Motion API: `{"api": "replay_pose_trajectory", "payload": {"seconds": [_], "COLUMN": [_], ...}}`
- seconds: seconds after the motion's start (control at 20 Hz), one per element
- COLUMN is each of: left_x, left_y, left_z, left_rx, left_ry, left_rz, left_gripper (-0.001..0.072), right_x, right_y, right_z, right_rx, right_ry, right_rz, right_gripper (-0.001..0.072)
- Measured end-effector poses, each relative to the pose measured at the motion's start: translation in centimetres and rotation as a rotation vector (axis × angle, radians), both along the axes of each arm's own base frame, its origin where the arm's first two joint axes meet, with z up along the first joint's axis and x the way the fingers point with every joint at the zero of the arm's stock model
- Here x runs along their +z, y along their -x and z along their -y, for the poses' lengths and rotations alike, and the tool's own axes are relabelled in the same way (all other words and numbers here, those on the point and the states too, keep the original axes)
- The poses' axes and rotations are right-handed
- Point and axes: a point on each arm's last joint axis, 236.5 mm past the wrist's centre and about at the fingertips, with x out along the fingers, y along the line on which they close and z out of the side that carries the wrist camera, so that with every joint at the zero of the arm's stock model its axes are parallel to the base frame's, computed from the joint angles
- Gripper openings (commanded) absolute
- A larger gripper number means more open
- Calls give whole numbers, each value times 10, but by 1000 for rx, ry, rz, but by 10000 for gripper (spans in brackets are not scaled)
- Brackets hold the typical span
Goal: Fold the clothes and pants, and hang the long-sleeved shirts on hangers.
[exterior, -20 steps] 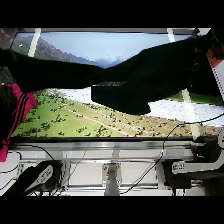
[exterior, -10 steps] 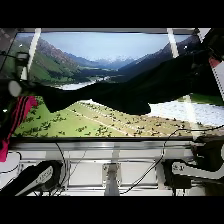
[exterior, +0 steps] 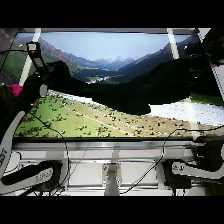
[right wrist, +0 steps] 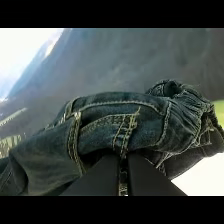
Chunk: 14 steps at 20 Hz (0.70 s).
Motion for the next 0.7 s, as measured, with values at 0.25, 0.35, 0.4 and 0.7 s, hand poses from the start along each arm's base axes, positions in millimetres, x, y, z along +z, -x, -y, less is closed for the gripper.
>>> {"api": "replay_pose_trajectory", "payload": {"seconds": [0.25,0.35,0.4,0.7], "left_x": [-36,-33,-29,-14], "left_y": [-29,-35,-37,-16], "left_z": [-25,-42,-52,-91], "left_rx": [80,136,165,253], "left_ry": [115,178,207,248], "left_rz": [56,108,129,45], "left_gripper": [441,441,440,14], "right_x": [-20,-28,-31,-53], "right_y": [0,2,2,-1], "right_z": [-6,-8,-8,-9], "right_rx": [24,38,43,56], "right_ry": [-34,-40,-43,-61], "right_rz": [-58,-88,-98,-154], "right_gripper": [46,46,46,46]}}
